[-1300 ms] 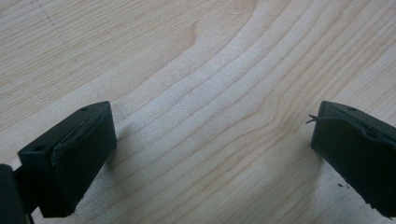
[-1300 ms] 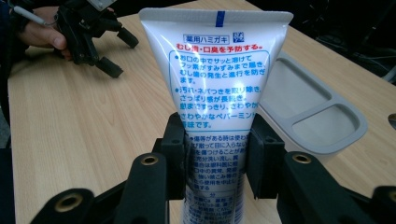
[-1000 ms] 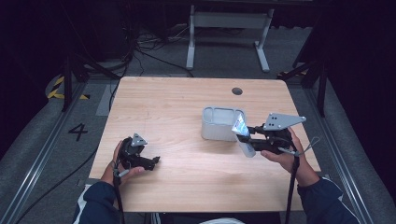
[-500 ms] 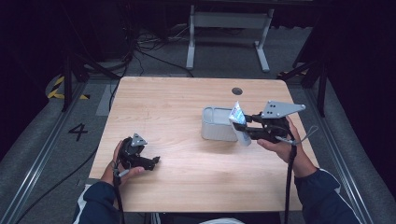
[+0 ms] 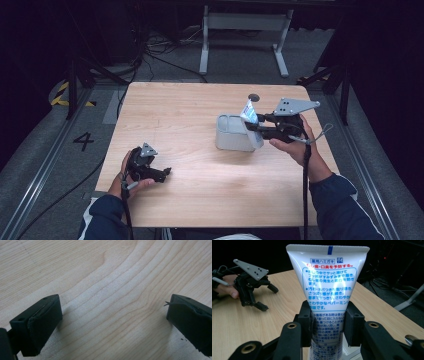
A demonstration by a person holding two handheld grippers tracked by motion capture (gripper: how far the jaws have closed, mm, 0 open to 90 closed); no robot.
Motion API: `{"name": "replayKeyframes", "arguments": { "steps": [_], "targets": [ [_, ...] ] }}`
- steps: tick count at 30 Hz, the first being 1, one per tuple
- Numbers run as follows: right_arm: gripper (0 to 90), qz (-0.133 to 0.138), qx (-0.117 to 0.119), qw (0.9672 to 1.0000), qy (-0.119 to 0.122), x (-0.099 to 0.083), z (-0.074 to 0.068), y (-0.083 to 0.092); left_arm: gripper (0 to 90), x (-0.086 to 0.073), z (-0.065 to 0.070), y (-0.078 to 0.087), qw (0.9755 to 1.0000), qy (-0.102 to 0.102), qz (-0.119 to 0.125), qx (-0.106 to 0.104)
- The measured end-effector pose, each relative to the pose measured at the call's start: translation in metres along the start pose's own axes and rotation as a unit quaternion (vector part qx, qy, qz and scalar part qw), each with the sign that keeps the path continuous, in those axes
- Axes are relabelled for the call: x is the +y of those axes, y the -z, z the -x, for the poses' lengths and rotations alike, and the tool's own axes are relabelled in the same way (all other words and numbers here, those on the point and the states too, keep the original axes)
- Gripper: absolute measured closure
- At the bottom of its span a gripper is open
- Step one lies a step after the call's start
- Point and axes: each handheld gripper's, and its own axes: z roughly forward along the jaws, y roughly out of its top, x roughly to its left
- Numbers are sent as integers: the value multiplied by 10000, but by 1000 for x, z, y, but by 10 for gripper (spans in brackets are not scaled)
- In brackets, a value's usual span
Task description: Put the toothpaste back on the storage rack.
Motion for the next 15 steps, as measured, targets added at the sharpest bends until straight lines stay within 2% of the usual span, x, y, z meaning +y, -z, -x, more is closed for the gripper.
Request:
{"name": "replayKeyframes", "arguments": {
  "steps": [15],
  "targets": [
    [655,133,-159,9998,-28,12,14,-10,5,0,0,0,10000,-6,-2,5]
  ]
}}
